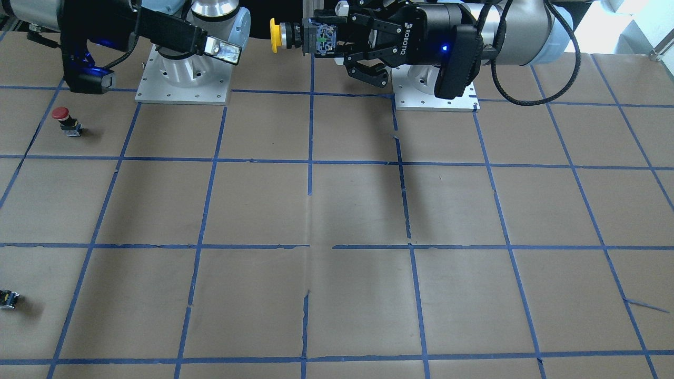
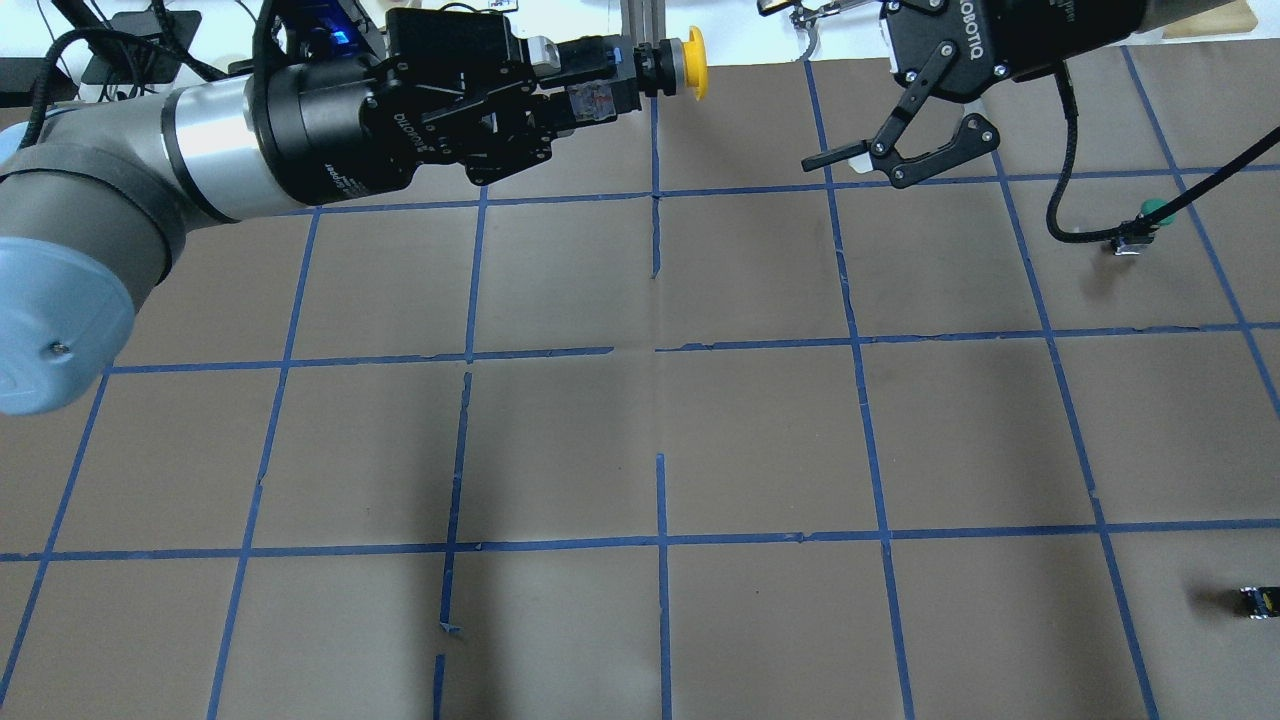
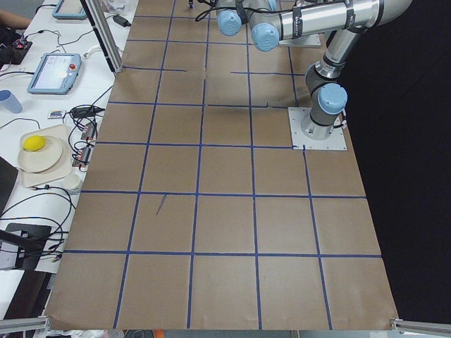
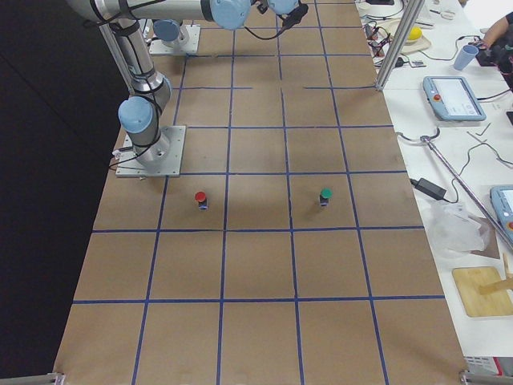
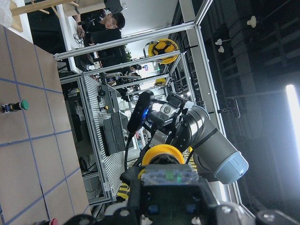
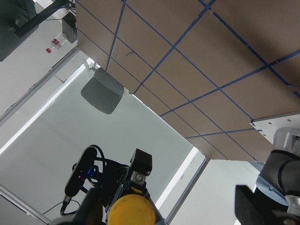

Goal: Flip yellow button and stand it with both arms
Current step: 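Hold the button with the left gripper while the right gripper approaches its yellow cap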

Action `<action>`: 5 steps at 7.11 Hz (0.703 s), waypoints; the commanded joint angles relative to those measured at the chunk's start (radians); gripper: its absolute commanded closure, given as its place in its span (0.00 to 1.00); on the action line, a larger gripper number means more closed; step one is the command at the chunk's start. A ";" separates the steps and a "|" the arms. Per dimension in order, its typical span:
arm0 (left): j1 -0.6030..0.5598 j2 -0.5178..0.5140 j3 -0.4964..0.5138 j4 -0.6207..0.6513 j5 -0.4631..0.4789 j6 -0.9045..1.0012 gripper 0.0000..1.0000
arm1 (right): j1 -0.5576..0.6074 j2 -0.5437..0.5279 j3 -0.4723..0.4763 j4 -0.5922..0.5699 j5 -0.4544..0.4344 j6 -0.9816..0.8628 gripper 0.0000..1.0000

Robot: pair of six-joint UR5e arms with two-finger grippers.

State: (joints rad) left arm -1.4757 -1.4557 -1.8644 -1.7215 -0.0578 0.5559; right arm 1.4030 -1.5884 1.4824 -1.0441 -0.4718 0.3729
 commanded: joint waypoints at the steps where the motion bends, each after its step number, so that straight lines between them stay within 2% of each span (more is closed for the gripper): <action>1: -0.009 0.000 0.001 0.017 -0.004 -0.005 0.95 | 0.066 -0.008 -0.014 -0.005 0.010 0.003 0.00; 2: -0.011 0.000 0.001 0.017 -0.004 -0.007 0.95 | 0.070 -0.021 -0.016 0.001 0.054 -0.006 0.00; 3: -0.011 -0.002 0.002 0.017 -0.004 -0.007 0.95 | 0.070 -0.042 -0.014 -0.005 0.056 -0.006 0.01; 5: -0.011 -0.002 0.002 0.019 -0.005 -0.007 0.95 | 0.067 -0.036 -0.011 -0.022 0.064 -0.008 0.10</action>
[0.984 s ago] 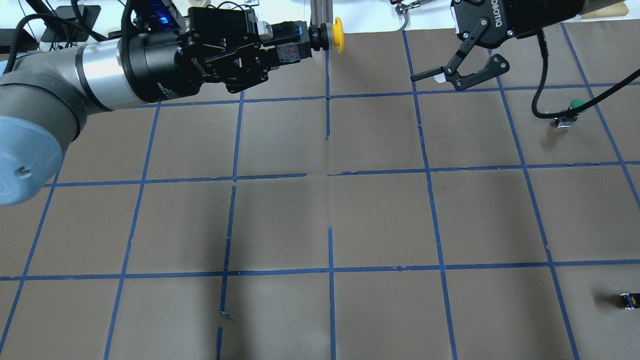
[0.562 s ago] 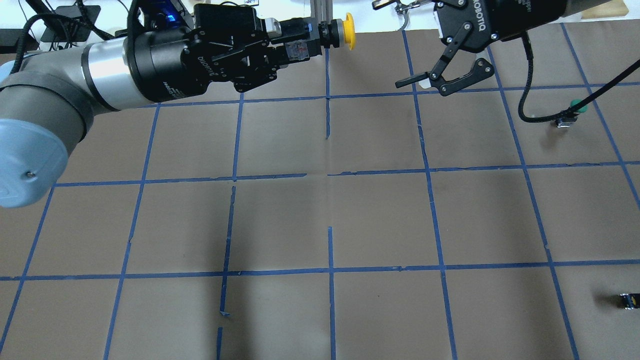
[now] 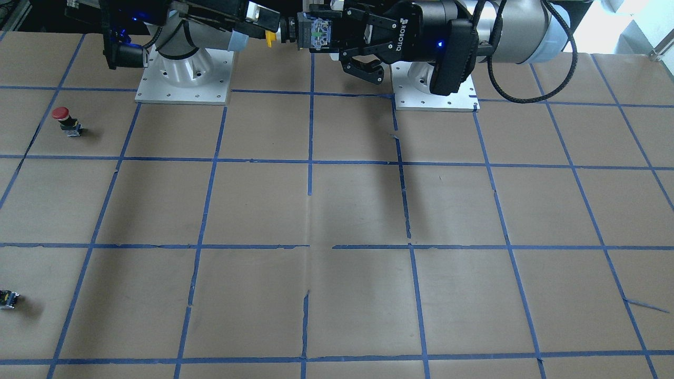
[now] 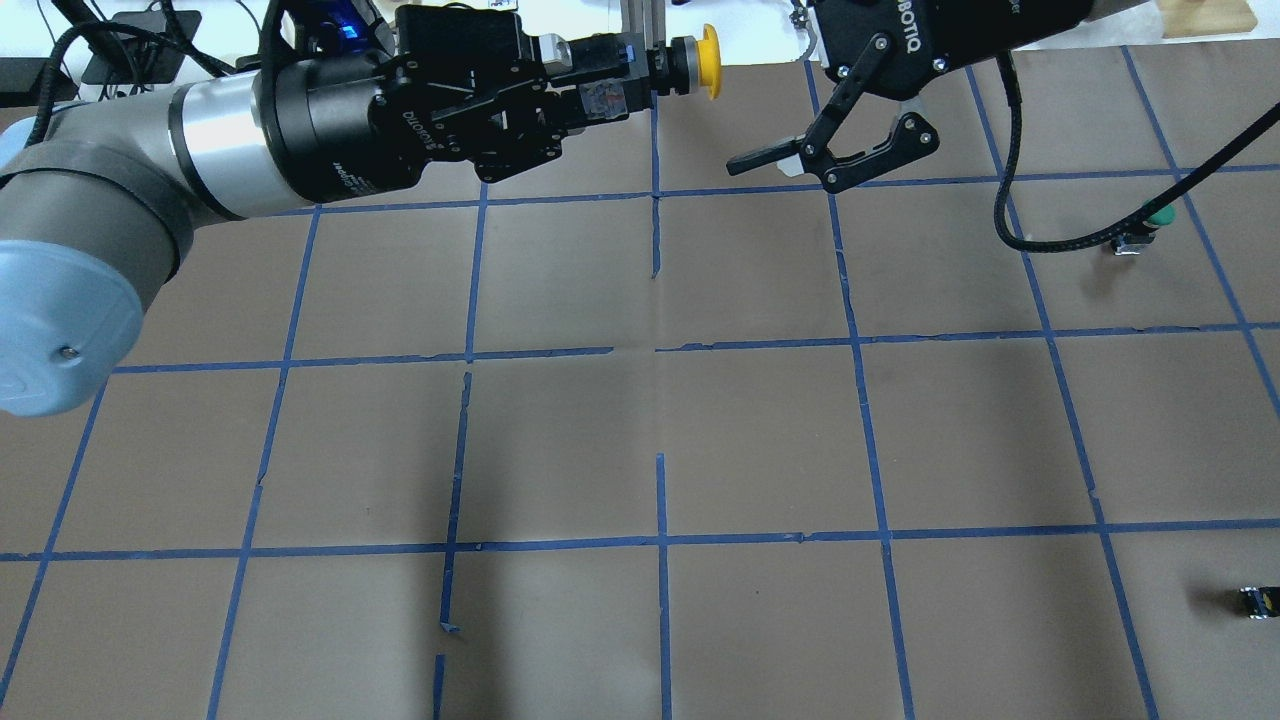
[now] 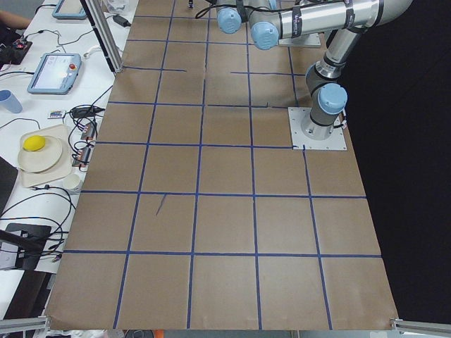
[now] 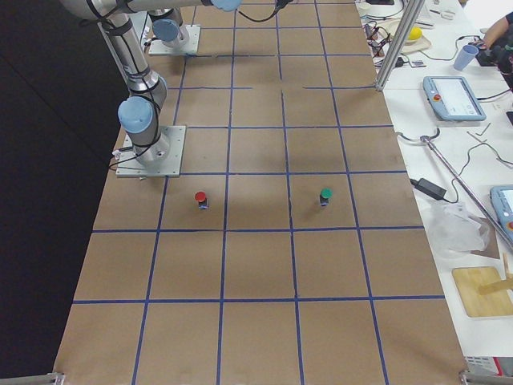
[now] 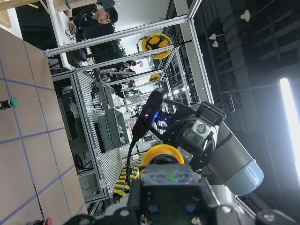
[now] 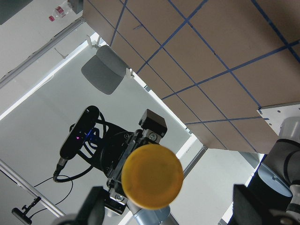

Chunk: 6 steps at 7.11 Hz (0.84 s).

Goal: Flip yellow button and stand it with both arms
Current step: 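Hold the button with the left gripper while the right gripper approaches its yellow cap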

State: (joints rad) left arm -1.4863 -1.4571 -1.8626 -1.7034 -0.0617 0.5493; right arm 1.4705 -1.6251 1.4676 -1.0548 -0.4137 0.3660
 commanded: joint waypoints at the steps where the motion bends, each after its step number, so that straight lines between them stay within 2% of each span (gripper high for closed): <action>1: 0.000 0.000 0.000 0.001 -0.001 0.000 0.95 | -0.001 0.002 0.014 -0.025 0.007 0.004 0.11; 4: -0.014 -0.003 -0.001 0.025 -0.003 0.000 0.95 | -0.006 0.025 0.014 -0.037 0.010 -0.001 0.16; 5: -0.014 -0.006 -0.001 0.034 -0.003 0.000 0.95 | -0.007 0.027 0.014 -0.039 0.032 -0.001 0.22; 6: -0.014 -0.006 0.000 0.034 -0.003 0.000 0.95 | -0.009 0.027 0.014 -0.040 0.044 -0.002 0.53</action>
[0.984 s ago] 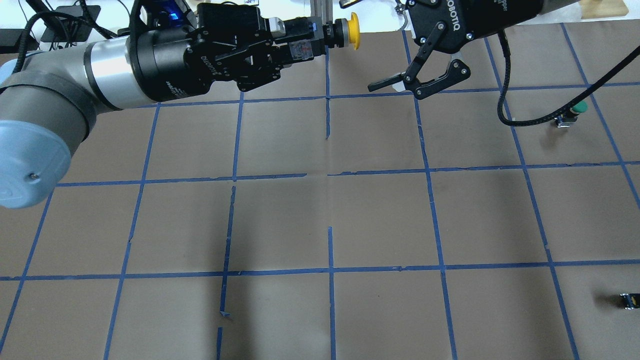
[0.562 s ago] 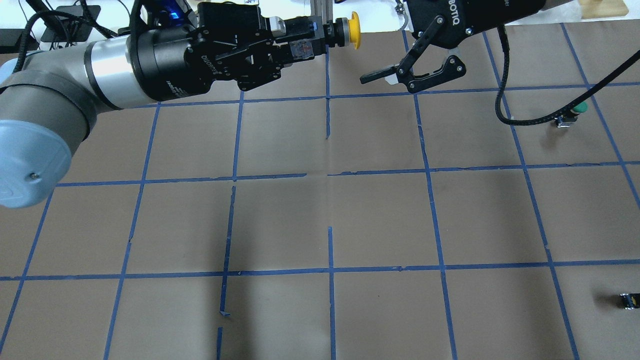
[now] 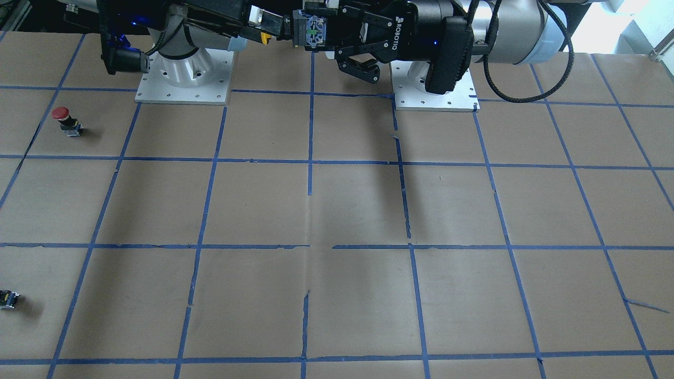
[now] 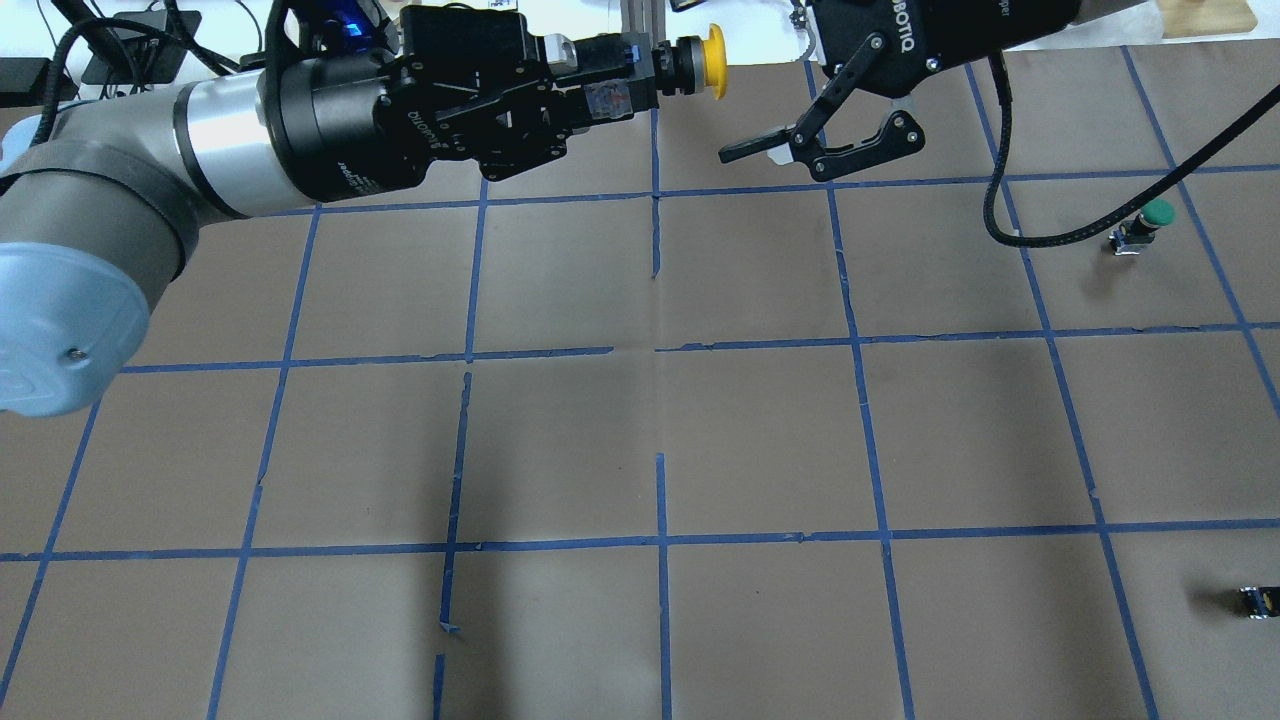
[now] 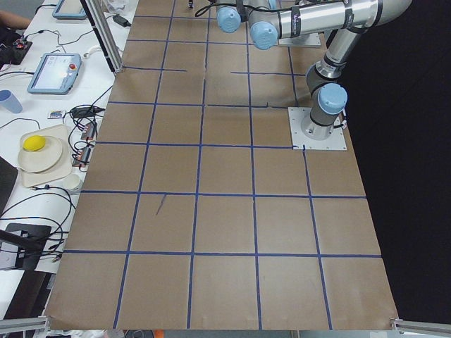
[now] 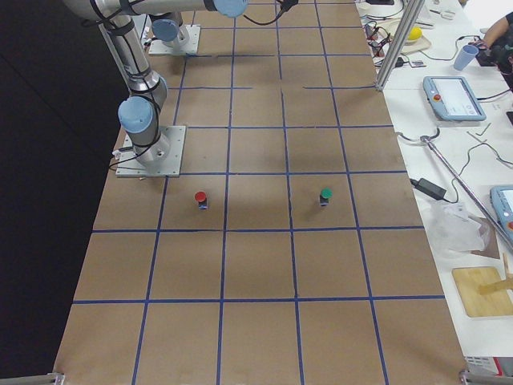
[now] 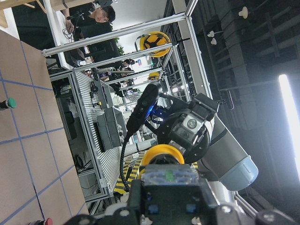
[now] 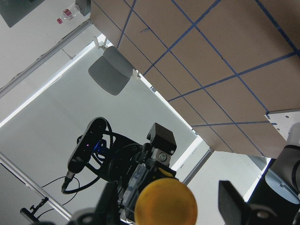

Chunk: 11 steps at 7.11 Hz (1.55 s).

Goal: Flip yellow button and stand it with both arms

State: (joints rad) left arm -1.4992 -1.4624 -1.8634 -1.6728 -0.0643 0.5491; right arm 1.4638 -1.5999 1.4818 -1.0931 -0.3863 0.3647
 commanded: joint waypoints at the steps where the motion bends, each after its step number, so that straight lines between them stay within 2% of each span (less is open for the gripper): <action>1: -0.003 -0.001 0.001 0.004 0.000 0.000 0.95 | -0.003 0.002 -0.003 0.001 0.017 -0.004 0.70; 3: -0.003 0.005 0.001 0.004 0.001 -0.005 0.95 | -0.007 0.002 -0.001 -0.001 0.014 -0.030 0.74; 4: -0.003 0.008 0.001 0.005 0.004 -0.029 0.77 | -0.008 0.002 -0.005 -0.001 0.014 -0.030 0.74; 5: -0.003 0.008 0.003 0.037 0.003 -0.043 0.02 | -0.008 0.002 -0.006 -0.002 0.014 -0.030 0.74; 6: -0.003 0.007 0.003 0.066 0.006 -0.114 0.00 | -0.008 0.002 -0.011 -0.007 0.015 -0.030 0.74; 8: -0.003 -0.004 0.001 0.209 0.014 -0.249 0.01 | -0.011 0.003 -0.012 -0.025 0.006 -0.030 0.74; 9: -0.003 -0.004 -0.006 0.212 0.023 -0.250 0.02 | -0.051 0.003 -0.003 -0.056 -0.021 -0.059 0.74; 11: 0.008 0.000 0.004 0.219 0.156 -0.252 0.04 | -0.147 0.003 -0.001 -0.076 -0.093 -0.180 0.74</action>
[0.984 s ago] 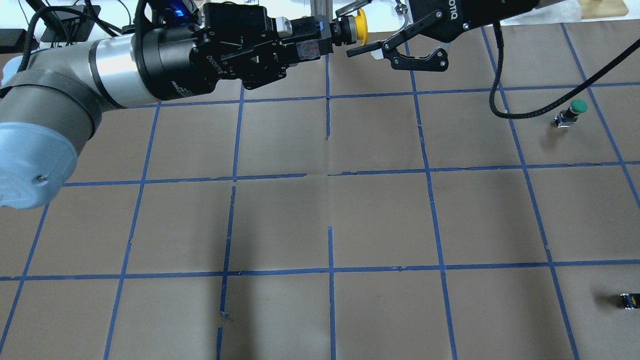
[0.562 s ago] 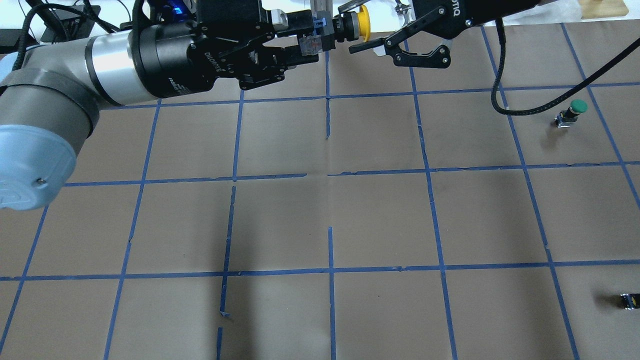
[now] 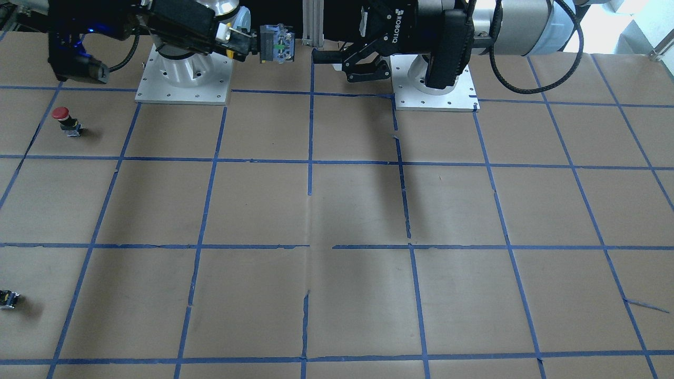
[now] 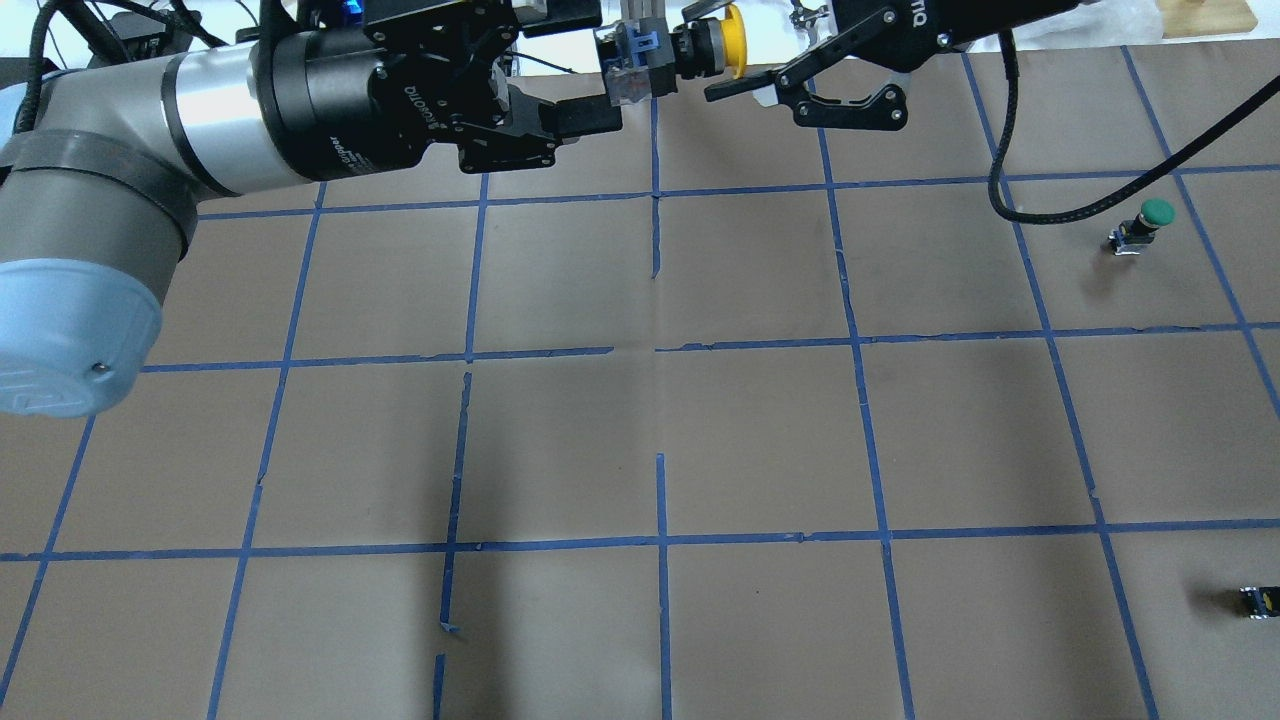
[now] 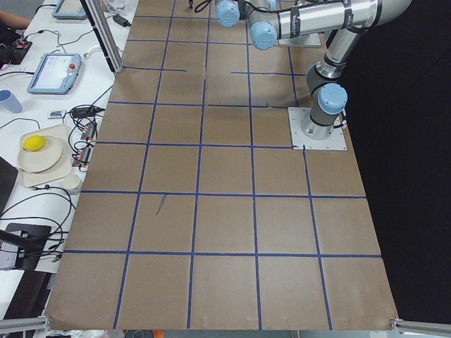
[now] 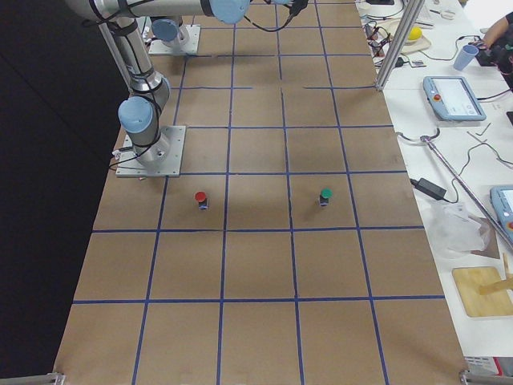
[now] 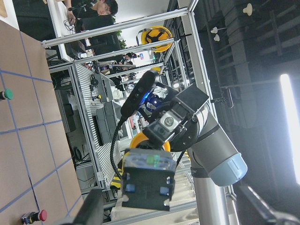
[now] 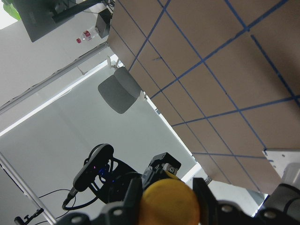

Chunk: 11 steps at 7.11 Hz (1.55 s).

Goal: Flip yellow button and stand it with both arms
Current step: 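Open the left gripper and pull it back while the right gripper carries the button away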

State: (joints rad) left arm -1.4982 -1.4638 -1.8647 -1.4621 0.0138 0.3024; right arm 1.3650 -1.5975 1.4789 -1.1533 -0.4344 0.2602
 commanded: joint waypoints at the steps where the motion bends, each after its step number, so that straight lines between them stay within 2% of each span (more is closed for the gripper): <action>1: 0.009 0.003 0.002 0.041 0.112 -0.005 0.04 | -0.100 -0.002 0.001 -0.017 -0.166 -0.243 0.74; 2: 0.012 0.006 -0.001 0.063 0.202 -0.005 0.04 | -0.124 -0.002 0.003 -0.017 -0.320 -0.435 0.74; 4: 0.021 0.000 0.001 0.078 0.471 -0.005 0.04 | -0.126 -0.002 0.035 -0.023 -0.653 -0.820 0.77; 5: 0.030 -0.004 0.007 0.080 0.571 -0.009 0.03 | -0.126 -0.004 0.091 -0.110 -0.746 -0.896 0.77; 6: 0.032 -0.015 0.012 0.109 0.701 -0.009 0.03 | -0.129 -0.005 0.159 -0.252 -0.855 -1.052 0.78; 7: 0.032 -0.062 0.024 0.141 0.886 -0.023 0.02 | -0.165 -0.005 0.216 -0.322 -0.933 -1.207 0.78; 8: 0.032 -0.090 0.079 0.140 1.013 -0.028 0.01 | -0.222 -0.005 0.257 -0.398 -0.986 -1.448 0.78; 10: 0.029 -0.084 0.134 0.099 1.296 -0.034 0.01 | -0.424 0.001 0.345 -0.501 -1.017 -1.878 0.78; 11: 0.010 -0.083 0.151 0.095 1.412 -0.083 0.00 | -0.476 0.007 0.410 -0.646 -1.027 -2.131 0.78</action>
State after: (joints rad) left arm -1.4733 -1.5485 -1.7376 -1.3554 1.2788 0.2573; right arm 0.9733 -1.5968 1.8187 -1.6633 -1.4444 -1.5871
